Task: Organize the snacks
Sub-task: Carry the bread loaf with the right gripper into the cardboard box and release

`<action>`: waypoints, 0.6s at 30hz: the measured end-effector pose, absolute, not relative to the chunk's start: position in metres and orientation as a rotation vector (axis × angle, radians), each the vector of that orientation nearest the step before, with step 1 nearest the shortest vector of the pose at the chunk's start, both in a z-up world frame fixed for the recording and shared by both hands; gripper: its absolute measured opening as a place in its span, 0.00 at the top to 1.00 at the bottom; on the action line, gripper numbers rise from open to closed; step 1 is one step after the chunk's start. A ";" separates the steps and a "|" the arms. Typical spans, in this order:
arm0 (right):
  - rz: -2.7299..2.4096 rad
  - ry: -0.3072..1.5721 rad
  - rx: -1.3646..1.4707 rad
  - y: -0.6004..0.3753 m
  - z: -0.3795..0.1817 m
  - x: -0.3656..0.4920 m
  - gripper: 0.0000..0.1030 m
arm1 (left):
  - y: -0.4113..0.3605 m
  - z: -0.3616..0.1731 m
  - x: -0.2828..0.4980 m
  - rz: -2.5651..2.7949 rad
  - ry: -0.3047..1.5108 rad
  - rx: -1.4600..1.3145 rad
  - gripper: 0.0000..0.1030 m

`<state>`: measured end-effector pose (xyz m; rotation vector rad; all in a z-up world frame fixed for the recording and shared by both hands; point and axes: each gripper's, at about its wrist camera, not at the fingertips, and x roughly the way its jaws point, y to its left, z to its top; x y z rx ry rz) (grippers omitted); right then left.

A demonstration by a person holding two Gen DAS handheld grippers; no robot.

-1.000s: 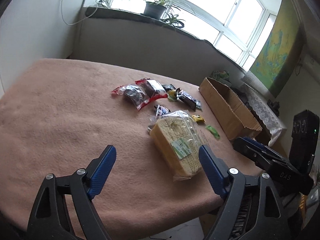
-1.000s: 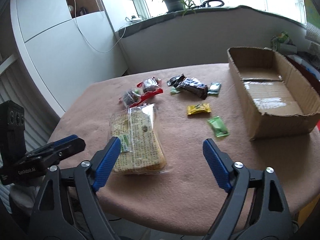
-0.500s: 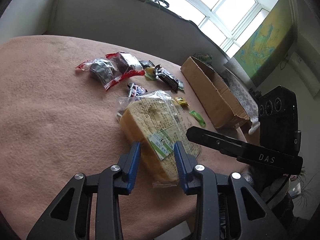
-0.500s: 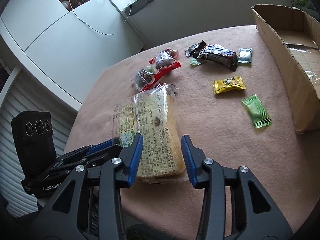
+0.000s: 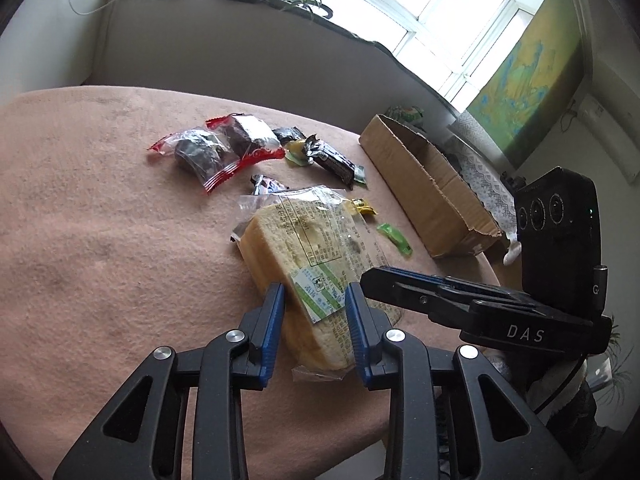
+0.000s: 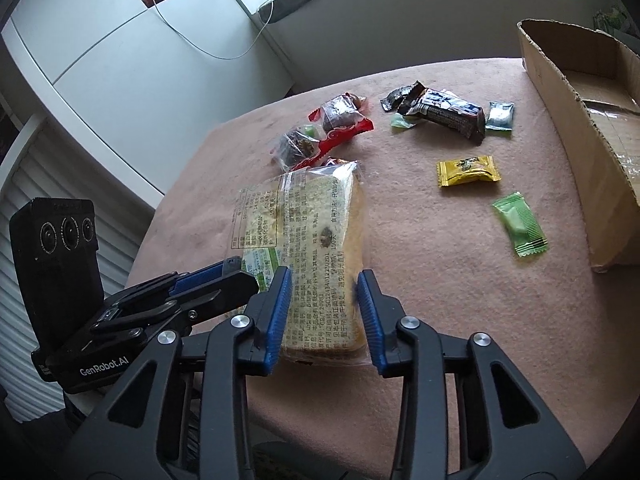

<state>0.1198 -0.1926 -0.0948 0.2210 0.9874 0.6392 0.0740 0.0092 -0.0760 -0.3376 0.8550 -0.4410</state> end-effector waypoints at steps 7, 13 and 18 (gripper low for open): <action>0.621 0.934 0.203 -0.202 -0.076 0.115 0.65 | 0.000 -0.063 0.079 -0.452 0.827 -0.304 0.71; 0.588 0.865 0.221 -0.230 -0.049 0.114 0.65 | -0.023 -0.040 0.091 -0.495 0.780 -0.252 0.71; 0.536 0.813 0.239 -0.265 -0.029 0.120 0.65 | -0.058 -0.020 0.109 -0.532 0.731 -0.201 0.71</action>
